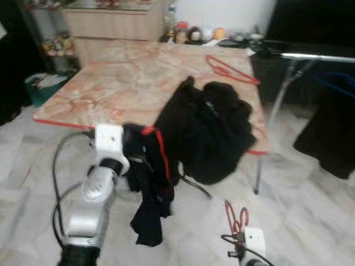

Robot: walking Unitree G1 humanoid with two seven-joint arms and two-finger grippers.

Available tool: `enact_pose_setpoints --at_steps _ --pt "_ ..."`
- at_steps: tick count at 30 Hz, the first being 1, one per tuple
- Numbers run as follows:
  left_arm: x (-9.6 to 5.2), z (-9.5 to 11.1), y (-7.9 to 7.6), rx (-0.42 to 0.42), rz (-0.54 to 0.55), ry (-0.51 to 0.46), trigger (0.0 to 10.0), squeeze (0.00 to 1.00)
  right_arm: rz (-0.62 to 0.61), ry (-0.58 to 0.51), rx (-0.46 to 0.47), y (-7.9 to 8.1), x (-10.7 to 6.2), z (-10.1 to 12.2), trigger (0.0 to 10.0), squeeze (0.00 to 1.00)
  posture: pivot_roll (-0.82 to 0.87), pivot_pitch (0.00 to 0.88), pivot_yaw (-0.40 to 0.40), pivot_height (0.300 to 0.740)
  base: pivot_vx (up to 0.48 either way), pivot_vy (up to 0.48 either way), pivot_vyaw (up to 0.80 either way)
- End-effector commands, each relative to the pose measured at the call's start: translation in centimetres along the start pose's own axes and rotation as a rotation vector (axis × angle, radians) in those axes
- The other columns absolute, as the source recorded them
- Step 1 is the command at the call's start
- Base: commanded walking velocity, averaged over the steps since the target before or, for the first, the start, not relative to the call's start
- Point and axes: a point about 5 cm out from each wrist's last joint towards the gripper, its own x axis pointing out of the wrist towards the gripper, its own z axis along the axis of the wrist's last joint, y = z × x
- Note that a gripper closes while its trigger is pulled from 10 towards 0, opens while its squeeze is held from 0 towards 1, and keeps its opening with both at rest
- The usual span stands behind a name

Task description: Hang hanger

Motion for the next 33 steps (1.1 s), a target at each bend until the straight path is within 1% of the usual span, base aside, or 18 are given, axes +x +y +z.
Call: enact_pose_setpoints --at_steps 1,3,4,5,7,8,9,12,14,19,21,23,25,27,29,31,32,33 --pt "2.3 5.5 -0.8 0.012 -0.055 -0.216 10.0 0.00 -0.003 0.029 0.027 -0.1 -0.1 -0.7 10.0 0.00 0.04 0.000 -0.021 0.716 0.454 0.000 0.00" --pt "3.4 7.0 -0.6 0.022 -0.062 -0.266 10.0 0.00 -0.002 0.029 0.027 -0.1 -0.1 -0.7 10.0 0.00 0.05 0.000 -0.019 0.716 0.459 0.000 0.00" --pt "4.5 8.4 -0.7 0.021 -0.076 -0.311 10.0 0.00 -0.002 0.029 0.027 -0.1 -0.1 -0.7 10.0 0.00 0.05 0.000 -0.018 0.716 0.465 0.000 0.00" --pt "4.5 8.4 -0.7 0.021 -0.076 -0.311 10.0 0.00 -0.002 0.029 0.027 -0.1 -0.1 -0.7 10.0 0.00 0.05 0.000 -0.018 0.716 0.465 0.000 0.00" --pt "6.5 10.8 -1.0 0.022 -0.102 -0.381 10.0 0.00 -0.002 0.029 0.028 0.0 -0.1 -0.7 10.0 0.00 0.06 0.000 -0.015 0.716 0.472 0.000 0.00" --pt "6.5 10.8 -1.0 0.022 -0.102 -0.381 10.0 0.00 -0.002 0.029 0.028 0.0 -0.1 -0.7 10.0 0.00 0.06 0.000 -0.015 0.716 0.472 0.000 0.00" --pt "8.3 12.9 -1.5 0.027 -0.135 -0.437 10.0 0.00 -0.002 0.029 0.028 0.0 -0.1 -0.6 10.0 0.00 0.06 0.000 -0.010 0.716 0.472 0.000 0.00" --pt "10.2 15.6 -2.5 0.040 -0.183 -0.496 10.0 0.00 -0.005 0.027 0.033 0.0 -0.1 -0.6 10.0 0.00 0.06 0.000 -0.002 0.716 0.472 0.000 0.00" --pt "10.5 16.0 -2.7 0.042 -0.190 -0.504 10.0 0.00 -0.005 0.027 0.033 0.0 -0.1 -0.6 10.0 0.00 0.06 0.000 -0.002 0.716 0.472 0.000 0.00" --pt "12.2 17.5 -3.8 0.042 -0.219 -0.512 10.0 0.00 -0.005 0.032 0.034 0.0 -0.1 -0.7 10.0 0.00 0.06 0.000 0.010 0.716 0.472 0.000 0.00" --pt "12.4 17.5 -3.9 0.042 -0.229 -0.511 10.0 0.00 -0.005 0.033 0.034 0.0 -0.1 -0.7 10.0 0.00 0.05 0.000 0.012 0.716 0.472 0.000 0.00" --pt "12.8 16.8 -4.6 0.056 -0.269 -0.476 10.0 0.00 -0.005 0.035 0.036 0.1 -0.1 -0.7 10.0 0.00 0.06 0.000 0.013 0.716 0.433 0.000 0.00" --pt "12.8 14.8 -4.9 0.045 -0.311 -0.401 10.0 0.00 -0.005 0.036 0.036 0.1 -0.1 -0.8 10.0 0.00 0.06 0.000 0.014 0.716 0.000 0.000 0.00" --pt "12.5 13.7 -5.0 0.020 -0.341 -0.373 10.0 0.00 -0.004 0.037 0.036 0.1 -0.1 -0.8 10.0 0.00 0.06 0.000 0.016 0.716 0.000 0.000 0.00" --pt "11.4 11.1 -5.1 -0.014 -0.397 -0.306 10.0 0.00 -0.003 0.038 0.036 0.2 -0.1 -0.9 10.0 0.00 0.05 0.000 0.019 0.716 0.000 0.000 0.00" --pt "9.8 8.7 -5.2 -0.053 -0.441 -0.245 10.0 0.00 -0.003 0.040 0.036 0.2 -0.2 -1.0 10.0 0.00 0.05 0.000 0.021 0.716 0.000 0.000 0.00" --pt "9.3 8.1 -5.2 -0.067 -0.452 -0.227 10.0 0.00 -0.003 0.041 0.037 0.2 -0.2 -1.0 10.0 0.00 0.05 0.000 0.021 0.716 0.000 0.000 0.00" --pt "8.3 6.7 -5.1 -0.064 -0.462 -0.184 10.0 0.00 -0.003 0.042 0.037 0.2 -0.2 -1.0 10.0 0.00 0.06 0.000 0.020 0.716 0.000 0.000 0.00"
